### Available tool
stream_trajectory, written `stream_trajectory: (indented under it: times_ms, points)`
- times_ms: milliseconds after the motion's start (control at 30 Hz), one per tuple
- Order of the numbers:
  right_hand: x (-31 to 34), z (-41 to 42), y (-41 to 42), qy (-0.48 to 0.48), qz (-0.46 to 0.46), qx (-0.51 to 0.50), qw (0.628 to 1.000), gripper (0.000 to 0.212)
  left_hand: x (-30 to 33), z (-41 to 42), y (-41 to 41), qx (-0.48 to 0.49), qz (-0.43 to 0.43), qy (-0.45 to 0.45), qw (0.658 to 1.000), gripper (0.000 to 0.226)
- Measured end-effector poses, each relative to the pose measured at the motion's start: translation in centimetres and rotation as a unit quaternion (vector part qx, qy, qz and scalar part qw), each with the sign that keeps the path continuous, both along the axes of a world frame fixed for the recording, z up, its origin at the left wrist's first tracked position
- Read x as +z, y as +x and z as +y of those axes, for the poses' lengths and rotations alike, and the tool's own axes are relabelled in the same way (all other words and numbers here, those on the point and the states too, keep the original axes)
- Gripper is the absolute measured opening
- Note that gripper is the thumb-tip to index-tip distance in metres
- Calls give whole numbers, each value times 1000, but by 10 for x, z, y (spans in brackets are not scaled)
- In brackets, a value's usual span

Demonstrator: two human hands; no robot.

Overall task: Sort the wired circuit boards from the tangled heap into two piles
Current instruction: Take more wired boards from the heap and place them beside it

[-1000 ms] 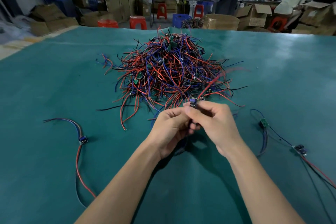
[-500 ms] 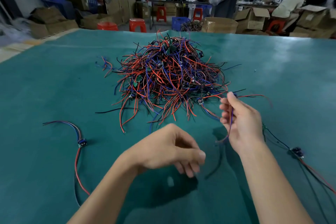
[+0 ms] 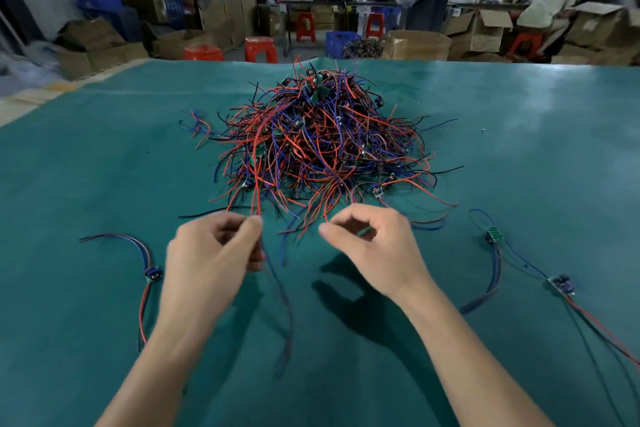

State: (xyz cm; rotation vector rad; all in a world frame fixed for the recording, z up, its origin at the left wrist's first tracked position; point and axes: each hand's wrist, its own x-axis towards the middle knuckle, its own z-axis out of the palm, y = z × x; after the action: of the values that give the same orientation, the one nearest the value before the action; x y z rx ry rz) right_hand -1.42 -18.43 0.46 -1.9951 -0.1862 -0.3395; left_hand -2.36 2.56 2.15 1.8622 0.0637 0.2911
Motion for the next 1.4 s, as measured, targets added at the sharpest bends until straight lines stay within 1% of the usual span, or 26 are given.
stream_trajectory:
  times_ms: [33,100,133,167,233,267,333,400,467,500,533,600,633,700,733,767,800,867,900,967,1033,1133,1167,1233,1300,1400]
  points:
    - [-3,-8,4,-57,-21,-73,995,5,0,20,1,26,-5,79,997,24]
    - [-9,-25,12,-216,17,-181,959,28,-6,69,3,99,-5,272,957,28]
    - [-11,-32,14,-269,61,-196,941,39,-14,95,3,136,11,329,934,28]
    - [-13,-36,16,-303,97,-202,926,45,-26,119,3,154,37,350,923,32]
    - [-16,-39,19,-341,131,-200,909,44,-57,162,3,152,88,334,926,51]
    - [-17,-39,21,-345,128,-201,908,41,-76,182,3,150,105,340,922,57]
    - [-13,-38,21,-334,102,-230,908,31,-99,201,3,173,124,371,904,57]
    - [-10,-38,19,-339,87,-266,898,26,-104,199,1,174,128,407,888,55]
    - [-9,-41,17,-332,79,-292,893,27,-92,186,-3,177,117,444,870,60]
    - [-9,-42,16,-297,75,-296,905,27,-82,179,-6,176,109,464,861,63]
    - [-7,-43,16,-228,73,-293,926,26,-69,169,-8,183,93,474,856,63]
    - [-2,-44,15,-11,73,-260,963,27,-35,137,-10,187,37,431,882,51]
    - [2,-45,15,95,66,-238,964,28,-20,118,-9,170,-5,404,899,39]
    - [7,-46,15,238,53,-193,950,26,5,66,-9,86,-69,345,932,26]
    - [10,-47,14,290,52,-170,941,24,12,36,-7,10,-56,279,958,23]
    - [12,-48,13,328,51,-144,932,23,15,6,-4,-78,-12,176,981,18]
    - [13,-48,12,349,55,-116,928,23,15,-23,2,-147,50,57,986,15]
    - [14,-47,11,344,74,-56,934,25,13,-68,17,-199,165,-162,952,20]
    - [12,-46,10,322,84,-29,943,28,9,-84,24,-206,190,-231,932,26]
    - [7,-45,10,219,100,-2,971,31,-1,-103,35,-222,187,-301,908,32]
    - [4,-43,10,125,125,16,984,28,-14,-113,43,-226,159,-335,901,38]
    - [2,-40,12,140,137,6,981,1,-27,-109,48,-224,138,-343,902,28]
    - [0,-40,16,137,129,-32,982,11,-30,-110,48,-226,131,-349,900,28]
    - [-4,-43,19,83,102,-121,984,29,-32,-114,48,-228,110,-339,906,27]
    - [-7,-45,18,44,80,-167,982,28,-33,-116,45,-238,90,-280,926,24]
    - [-7,-43,19,113,99,-149,977,13,-33,-115,43,-276,80,-206,936,22]
